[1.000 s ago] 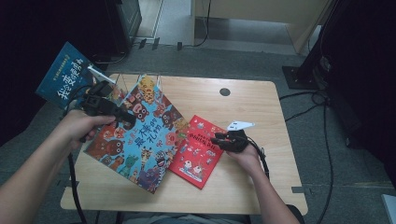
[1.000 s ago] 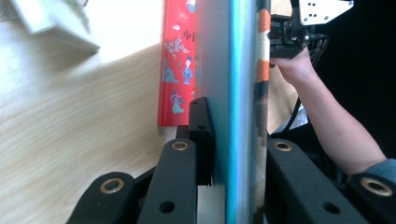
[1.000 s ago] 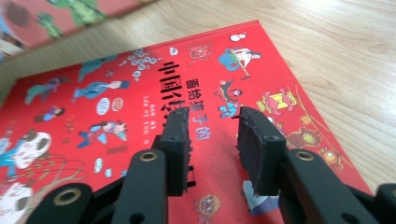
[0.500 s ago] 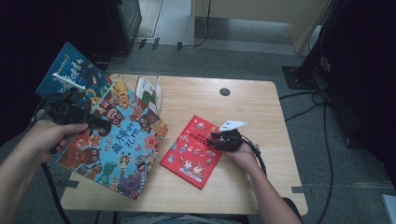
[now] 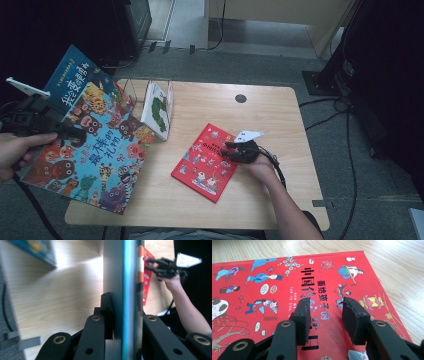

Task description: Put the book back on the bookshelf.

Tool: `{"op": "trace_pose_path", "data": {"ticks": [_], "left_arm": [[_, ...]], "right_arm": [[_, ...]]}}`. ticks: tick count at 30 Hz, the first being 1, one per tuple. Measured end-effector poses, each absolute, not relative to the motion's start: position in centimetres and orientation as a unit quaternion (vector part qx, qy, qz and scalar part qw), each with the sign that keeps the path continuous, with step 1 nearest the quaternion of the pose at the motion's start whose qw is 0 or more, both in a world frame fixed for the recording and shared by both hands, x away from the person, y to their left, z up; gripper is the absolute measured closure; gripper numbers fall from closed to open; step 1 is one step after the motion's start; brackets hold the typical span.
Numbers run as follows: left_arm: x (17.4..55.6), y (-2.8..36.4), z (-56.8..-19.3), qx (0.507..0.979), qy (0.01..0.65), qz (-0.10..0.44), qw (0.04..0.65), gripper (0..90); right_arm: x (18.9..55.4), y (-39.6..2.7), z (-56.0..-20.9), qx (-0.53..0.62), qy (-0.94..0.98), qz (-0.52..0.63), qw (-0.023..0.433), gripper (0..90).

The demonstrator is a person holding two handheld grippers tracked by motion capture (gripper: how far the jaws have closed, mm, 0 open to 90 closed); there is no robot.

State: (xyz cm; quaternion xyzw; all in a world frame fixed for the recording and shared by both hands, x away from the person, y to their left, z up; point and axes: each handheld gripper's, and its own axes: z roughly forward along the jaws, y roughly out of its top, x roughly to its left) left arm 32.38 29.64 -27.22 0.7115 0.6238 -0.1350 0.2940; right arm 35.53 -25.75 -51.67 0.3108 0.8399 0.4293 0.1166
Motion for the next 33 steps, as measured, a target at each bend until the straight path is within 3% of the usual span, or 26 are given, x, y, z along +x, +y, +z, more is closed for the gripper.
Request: {"op": "trace_pose_path", "data": {"ticks": [15,33], "left_arm": [[33.5,35.1,-22.6,0.668,0.672,-0.082,0.307,81.0],[40.1,35.3,-21.2,0.644,0.706,-0.042,0.292,81.7]], "right_arm": [[35.6,-25.6,-51.7,0.312,0.838,0.433,0.118,58.3],[35.5,-25.7,-51.8,0.309,0.836,0.436,0.120,57.7]]}}
